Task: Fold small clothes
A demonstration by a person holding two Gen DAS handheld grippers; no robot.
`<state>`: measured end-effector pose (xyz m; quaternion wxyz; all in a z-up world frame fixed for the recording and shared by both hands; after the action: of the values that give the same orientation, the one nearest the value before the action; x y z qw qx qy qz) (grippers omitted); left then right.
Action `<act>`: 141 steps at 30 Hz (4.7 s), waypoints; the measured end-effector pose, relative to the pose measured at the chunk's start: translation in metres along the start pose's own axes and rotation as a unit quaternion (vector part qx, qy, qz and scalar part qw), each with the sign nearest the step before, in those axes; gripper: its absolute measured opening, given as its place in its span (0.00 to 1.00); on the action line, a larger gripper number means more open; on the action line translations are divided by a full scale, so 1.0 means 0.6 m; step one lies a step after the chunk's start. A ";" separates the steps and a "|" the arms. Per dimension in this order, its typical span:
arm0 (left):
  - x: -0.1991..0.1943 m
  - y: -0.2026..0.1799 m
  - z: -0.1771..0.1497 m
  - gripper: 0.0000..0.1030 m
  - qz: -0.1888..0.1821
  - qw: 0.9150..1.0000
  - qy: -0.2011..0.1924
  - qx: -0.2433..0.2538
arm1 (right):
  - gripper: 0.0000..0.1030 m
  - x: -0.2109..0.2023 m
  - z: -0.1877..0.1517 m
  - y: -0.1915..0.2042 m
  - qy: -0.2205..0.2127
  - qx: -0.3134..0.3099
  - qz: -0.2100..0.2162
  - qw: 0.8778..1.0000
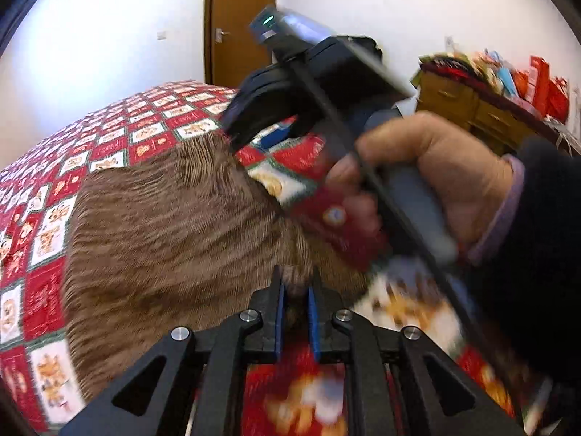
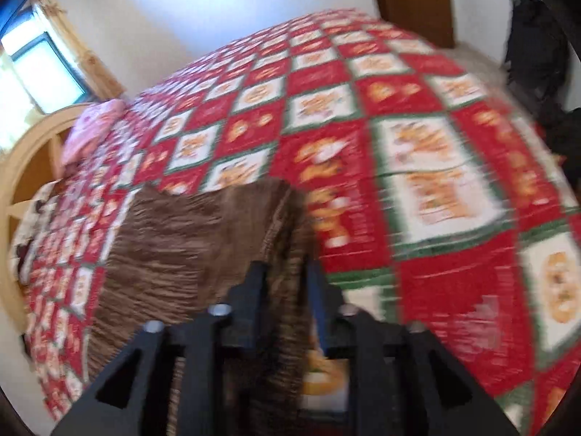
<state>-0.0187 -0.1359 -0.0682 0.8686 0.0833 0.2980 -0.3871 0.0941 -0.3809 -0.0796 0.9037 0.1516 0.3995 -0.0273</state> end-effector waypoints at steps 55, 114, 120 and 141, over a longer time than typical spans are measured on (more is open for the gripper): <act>-0.048 0.268 -0.017 0.60 0.264 0.955 0.056 -0.122 | 0.12 -0.020 -0.081 0.095 0.002 -0.062 -0.093 0.994; 0.081 0.374 0.019 0.72 0.187 0.950 0.031 -0.249 | 0.76 0.012 -0.075 0.053 -0.021 0.034 0.047 0.998; 0.083 0.371 0.019 0.72 0.188 0.950 0.029 -0.246 | 0.67 0.014 -0.079 0.063 -0.021 0.012 0.021 0.999; 0.085 0.360 0.022 0.66 0.192 0.952 0.025 -0.239 | 0.61 0.022 -0.070 0.054 -0.018 0.069 0.104 0.992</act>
<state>0.1701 -0.0240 -0.1060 0.9134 -0.0615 0.3814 -0.1284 0.0786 -0.3369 -0.1080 0.8961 0.2535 0.3625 0.0372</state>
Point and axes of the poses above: each gripper's, at about its wrist camera, not at the fingertips, and x roughly the way its jaws point, y to its left, z to its top, the point moved 3 cm from there along x, roughly the way its jaws point, and after that the axes turned 6 degrees about -y, right-handed, at the moved point
